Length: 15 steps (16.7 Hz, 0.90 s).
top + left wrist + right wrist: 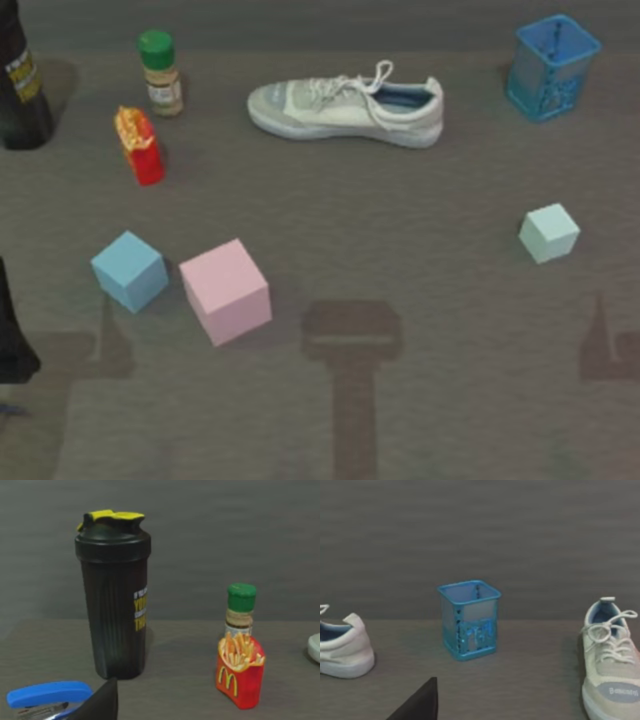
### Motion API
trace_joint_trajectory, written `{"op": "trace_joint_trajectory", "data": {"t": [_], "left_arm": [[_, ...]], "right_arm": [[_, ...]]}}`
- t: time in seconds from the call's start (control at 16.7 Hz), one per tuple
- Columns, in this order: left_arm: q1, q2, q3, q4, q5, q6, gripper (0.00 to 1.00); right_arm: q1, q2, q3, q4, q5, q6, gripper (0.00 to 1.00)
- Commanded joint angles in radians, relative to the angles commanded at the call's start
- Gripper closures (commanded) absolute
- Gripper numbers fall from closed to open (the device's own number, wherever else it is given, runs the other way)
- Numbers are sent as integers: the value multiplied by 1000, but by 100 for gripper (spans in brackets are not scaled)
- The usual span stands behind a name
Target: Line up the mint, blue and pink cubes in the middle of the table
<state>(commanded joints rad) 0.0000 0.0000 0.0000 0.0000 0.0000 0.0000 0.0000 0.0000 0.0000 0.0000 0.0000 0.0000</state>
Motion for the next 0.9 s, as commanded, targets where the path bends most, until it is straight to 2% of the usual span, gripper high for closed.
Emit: {"op": "trace_joint_trajectory", "data": {"t": [0.24, 0.42, 0.66, 0.9], "left_arm": [[0, 0, 0, 0, 0, 0, 0], [0, 0, 0, 0, 0, 0, 0], [0, 0, 0, 0, 0, 0, 0], [0, 0, 0, 0, 0, 0, 0]], "right_arm": [[3, 30, 30, -20, 0, -3, 0], [16, 154, 154, -97, 0, -14, 0], [46, 468, 437, -268, -1, -39, 0], [83, 923, 784, -490, -1, -72, 0]]}}
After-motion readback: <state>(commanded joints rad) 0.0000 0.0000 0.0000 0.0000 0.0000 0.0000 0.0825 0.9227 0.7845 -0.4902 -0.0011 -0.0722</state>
